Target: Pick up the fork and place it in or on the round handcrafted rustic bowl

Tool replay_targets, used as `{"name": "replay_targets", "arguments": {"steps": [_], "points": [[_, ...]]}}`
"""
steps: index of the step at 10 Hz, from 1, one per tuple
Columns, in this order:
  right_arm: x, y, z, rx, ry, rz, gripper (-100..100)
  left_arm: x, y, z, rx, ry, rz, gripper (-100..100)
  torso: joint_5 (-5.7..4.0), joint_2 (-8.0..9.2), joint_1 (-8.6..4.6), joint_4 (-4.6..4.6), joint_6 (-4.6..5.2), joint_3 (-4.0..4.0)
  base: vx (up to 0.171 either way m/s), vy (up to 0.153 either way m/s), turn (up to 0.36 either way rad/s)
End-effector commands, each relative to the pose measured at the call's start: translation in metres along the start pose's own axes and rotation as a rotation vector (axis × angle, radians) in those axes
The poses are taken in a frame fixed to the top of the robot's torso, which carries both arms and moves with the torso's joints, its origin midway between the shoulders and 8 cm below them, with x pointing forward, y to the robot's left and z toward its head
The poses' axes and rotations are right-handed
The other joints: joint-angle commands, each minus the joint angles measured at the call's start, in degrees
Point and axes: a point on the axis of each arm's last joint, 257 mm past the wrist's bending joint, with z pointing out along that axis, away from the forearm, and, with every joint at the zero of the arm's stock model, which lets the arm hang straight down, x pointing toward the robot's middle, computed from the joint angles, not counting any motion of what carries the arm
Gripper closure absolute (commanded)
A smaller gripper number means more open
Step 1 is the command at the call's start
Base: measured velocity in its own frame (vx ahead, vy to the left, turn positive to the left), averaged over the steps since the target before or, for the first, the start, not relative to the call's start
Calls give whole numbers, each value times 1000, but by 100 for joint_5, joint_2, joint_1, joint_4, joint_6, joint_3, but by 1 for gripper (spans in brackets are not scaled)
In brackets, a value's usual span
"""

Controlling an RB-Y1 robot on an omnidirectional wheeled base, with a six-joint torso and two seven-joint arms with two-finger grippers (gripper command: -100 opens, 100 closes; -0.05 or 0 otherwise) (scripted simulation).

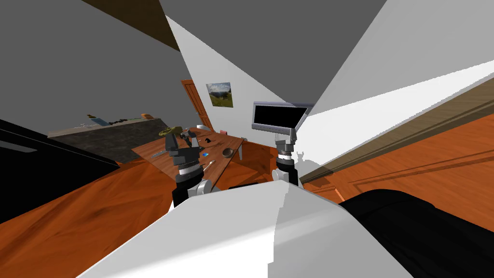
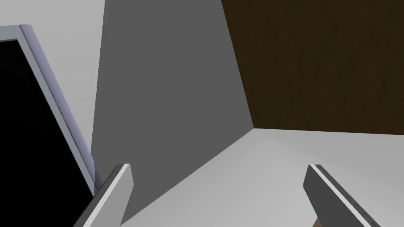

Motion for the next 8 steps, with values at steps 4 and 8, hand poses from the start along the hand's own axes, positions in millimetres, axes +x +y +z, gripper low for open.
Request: {"name": "replay_targets", "arguments": {"steps": [4, 8], "points": [[0, 0, 0, 0, 0, 0, 0, 11, 28, -9, -76, 118, 21, -100, -9, 3, -38, 1, 1, 2, -6, -96, 23], [0, 0, 0, 0, 0, 0, 0, 8, 90, -32, -254, 224, 45, -100, -12, -26, -51, -6, -1, -15, 57, -133, 73]]}}
